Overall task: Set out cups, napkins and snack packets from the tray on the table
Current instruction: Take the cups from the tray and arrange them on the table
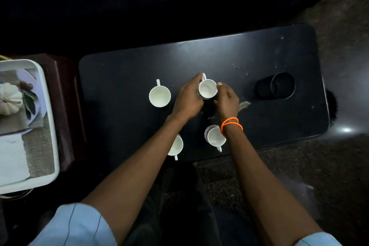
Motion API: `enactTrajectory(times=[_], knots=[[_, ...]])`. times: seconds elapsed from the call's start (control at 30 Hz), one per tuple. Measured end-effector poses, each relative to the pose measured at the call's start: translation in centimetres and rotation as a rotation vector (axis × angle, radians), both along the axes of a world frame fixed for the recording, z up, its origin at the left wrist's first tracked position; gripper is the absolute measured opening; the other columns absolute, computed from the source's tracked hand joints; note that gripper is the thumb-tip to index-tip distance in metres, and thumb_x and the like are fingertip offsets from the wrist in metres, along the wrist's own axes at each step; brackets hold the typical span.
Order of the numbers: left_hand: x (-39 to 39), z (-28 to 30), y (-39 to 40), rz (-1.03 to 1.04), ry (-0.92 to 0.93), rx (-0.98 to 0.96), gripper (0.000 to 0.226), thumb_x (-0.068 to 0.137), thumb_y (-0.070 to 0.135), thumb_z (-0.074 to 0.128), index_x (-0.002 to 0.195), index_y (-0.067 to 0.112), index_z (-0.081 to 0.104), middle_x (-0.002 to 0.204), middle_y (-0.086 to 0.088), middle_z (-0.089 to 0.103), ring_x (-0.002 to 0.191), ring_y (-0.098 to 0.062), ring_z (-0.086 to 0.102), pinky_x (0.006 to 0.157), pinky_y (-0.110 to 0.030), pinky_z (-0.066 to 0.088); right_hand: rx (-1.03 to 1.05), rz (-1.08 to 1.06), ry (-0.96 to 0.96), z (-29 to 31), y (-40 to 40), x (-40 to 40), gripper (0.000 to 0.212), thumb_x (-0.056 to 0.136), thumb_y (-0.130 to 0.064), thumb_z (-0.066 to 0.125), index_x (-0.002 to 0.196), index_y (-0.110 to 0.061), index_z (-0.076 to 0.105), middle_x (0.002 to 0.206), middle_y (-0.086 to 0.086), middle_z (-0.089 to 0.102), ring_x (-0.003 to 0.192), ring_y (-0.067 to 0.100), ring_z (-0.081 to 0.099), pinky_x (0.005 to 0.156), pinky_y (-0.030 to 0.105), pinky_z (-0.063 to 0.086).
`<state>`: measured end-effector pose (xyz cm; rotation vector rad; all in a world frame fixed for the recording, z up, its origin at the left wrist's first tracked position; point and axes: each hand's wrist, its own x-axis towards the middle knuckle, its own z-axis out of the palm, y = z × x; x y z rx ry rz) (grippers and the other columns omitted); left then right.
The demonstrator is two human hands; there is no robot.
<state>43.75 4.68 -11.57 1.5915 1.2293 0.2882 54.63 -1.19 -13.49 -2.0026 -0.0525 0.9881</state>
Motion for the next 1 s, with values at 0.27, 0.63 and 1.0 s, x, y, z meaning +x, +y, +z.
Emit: enactTrajectory(times=[0.27, 0.63, 1.0], knots=[[-6.4, -1.2, 0.7, 0.146, 0.427, 0.375, 0.080, 0.077, 0.034, 0.081, 0.148, 0.016, 0.050, 0.152, -0.008, 0.051, 0.142, -0.030, 0.044, 0.110, -0.049, 0.038, -0.101, 0.408, -0.395, -0.2, 0.0, -1.1, 0.057, 0.070, -0.031, 0.087, 0.120, -0.013, 0.066, 0.116, 0.004, 0.068, 0.110, 0.025, 0.064, 0.096, 0.042, 0.053], [-8.4, -2.3, 1.1, 0.081, 0.486, 0.194, 0.094, 0.075, 0.030, 0.086, 0.155, 0.014, 0.040, 0.139, -0.010, 0.060, 0.128, -0.033, 0.054, 0.104, -0.049, 0.047, -0.178, 0.585, -0.532, -0.9, 1.5, -1.0, 0.066, 0.067, -0.031, 0.090, 0.124, -0.012, 0.061, 0.123, 0.012, 0.061, 0.113, 0.031, 0.057, 0.087, 0.026, 0.037], [-8.2, -2.7, 0.5, 0.072, 0.477, 0.203, 0.102, 0.074, 0.039, 0.087, 0.158, 0.016, 0.033, 0.147, -0.009, 0.053, 0.135, -0.032, 0.049, 0.108, -0.050, 0.043, -0.177, 0.629, -0.552, -1.5, 0.8, -0.5, 0.070, 0.064, -0.038, 0.092, 0.122, -0.015, 0.061, 0.122, 0.009, 0.060, 0.114, 0.030, 0.057, 0.087, 0.027, 0.038]])
